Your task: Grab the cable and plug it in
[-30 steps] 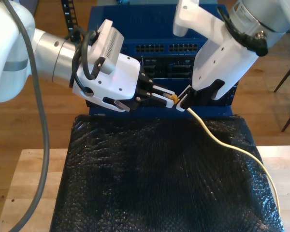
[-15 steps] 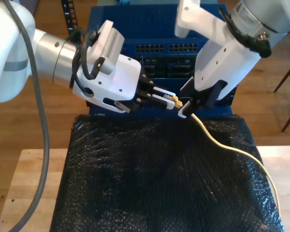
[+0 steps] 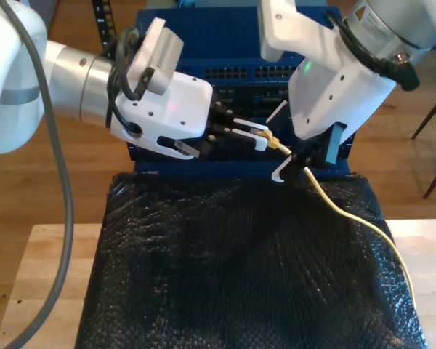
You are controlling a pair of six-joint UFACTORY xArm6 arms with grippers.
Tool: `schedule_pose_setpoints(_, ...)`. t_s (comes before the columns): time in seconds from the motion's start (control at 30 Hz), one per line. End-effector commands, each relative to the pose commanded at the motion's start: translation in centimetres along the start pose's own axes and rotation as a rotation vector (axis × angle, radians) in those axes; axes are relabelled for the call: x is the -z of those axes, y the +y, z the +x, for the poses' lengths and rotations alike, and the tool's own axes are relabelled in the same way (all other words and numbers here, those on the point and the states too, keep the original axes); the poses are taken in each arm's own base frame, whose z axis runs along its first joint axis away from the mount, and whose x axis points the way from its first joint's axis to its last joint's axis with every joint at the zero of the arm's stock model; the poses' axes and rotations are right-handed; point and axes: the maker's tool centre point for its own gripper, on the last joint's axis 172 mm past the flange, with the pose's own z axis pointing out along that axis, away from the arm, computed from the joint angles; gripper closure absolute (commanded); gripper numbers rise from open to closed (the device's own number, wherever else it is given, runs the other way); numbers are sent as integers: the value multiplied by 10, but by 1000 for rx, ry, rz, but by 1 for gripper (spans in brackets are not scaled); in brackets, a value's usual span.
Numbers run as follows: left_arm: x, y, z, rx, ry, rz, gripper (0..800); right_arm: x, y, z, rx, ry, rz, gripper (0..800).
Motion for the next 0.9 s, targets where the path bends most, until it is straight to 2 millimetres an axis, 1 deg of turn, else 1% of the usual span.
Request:
schedule_pose_setpoints(0.1, 1, -1, -1, 5, 1, 2, 798, 1, 0, 3, -2, 12, 1, 2)
schedule_pose_setpoints(0.2, 1, -1, -2, 12, 1, 2, 798, 2, 0, 1, -2, 10, -2, 3)
schedule_pose_setpoints(0.27, 0, -2, -2, 26, 3, 0, 797, 6, 2, 1, 0, 13, -14, 4)
schedule_pose_setpoints(0.43, 0, -3, -5, 68, 7, -5, 798, 29, 7, -3, 58, 22, -77, 6)
schedule_pose_setpoints(0.5, -1, -1, -7, 78, 10, -20, 797, 41, 8, -5, 86, 25, -104, 6)
schedule_pose_setpoints(0.63, -5, 5, -11, 129, 26, -72, 797, 51, 7, -5, 120, 25, -129, 2)
schedule_pose_setpoints(0.73, -2, 2, -10, 162, 41, -74, 797, 58, 3, -3, 136, 26, -146, 0)
schedule_pose_setpoints(0.9, -1, 4, -7, 172, 59, -94, 797, 57, -5, -5, 168, 24, -148, 2)
